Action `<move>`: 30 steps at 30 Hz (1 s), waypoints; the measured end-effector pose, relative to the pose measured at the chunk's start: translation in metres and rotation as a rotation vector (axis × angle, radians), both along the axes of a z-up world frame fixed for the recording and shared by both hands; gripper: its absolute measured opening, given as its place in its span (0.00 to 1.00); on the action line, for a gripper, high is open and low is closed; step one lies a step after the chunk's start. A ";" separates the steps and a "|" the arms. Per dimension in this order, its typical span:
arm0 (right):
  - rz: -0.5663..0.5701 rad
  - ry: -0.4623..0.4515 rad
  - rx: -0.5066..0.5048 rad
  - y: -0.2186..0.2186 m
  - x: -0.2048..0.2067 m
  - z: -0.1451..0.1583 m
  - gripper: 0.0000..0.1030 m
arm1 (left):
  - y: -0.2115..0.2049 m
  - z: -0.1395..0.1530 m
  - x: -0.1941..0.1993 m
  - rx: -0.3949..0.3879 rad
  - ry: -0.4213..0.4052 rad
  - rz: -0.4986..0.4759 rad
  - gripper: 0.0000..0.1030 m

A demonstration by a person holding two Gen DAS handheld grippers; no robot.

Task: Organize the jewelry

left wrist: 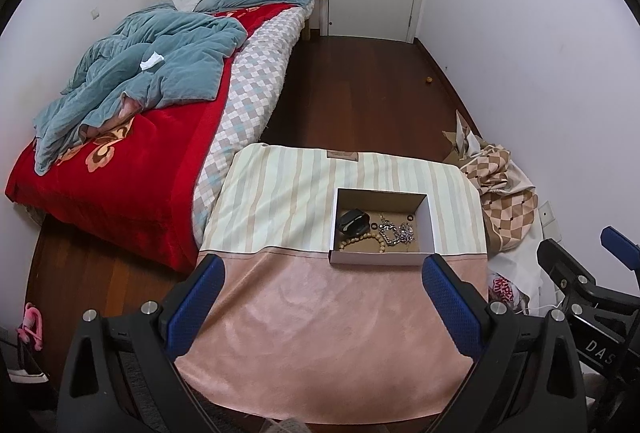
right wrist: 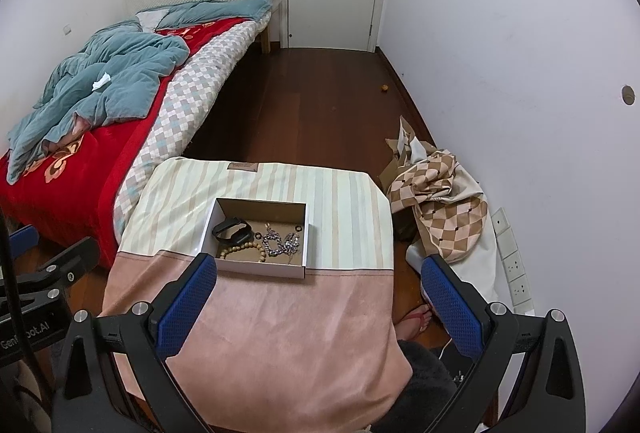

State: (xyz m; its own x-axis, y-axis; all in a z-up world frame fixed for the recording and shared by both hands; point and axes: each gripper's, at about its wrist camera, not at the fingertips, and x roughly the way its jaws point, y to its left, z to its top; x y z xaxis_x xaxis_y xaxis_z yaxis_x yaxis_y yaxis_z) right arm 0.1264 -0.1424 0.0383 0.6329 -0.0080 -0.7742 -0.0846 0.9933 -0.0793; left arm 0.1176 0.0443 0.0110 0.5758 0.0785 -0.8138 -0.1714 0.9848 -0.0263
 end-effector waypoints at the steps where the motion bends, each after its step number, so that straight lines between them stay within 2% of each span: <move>1: 0.001 0.000 0.001 0.000 0.000 0.000 1.00 | 0.001 0.000 -0.001 -0.001 0.001 -0.001 0.98; 30: -0.003 0.008 -0.002 -0.002 -0.004 -0.001 1.00 | -0.002 -0.001 -0.003 0.011 0.006 -0.018 0.98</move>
State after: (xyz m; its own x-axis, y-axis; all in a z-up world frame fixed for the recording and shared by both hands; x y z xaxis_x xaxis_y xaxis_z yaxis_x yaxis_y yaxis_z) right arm 0.1222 -0.1447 0.0373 0.6264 -0.0108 -0.7794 -0.0827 0.9933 -0.0803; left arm 0.1145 0.0422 0.0105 0.5725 0.0778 -0.8162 -0.1543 0.9879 -0.0141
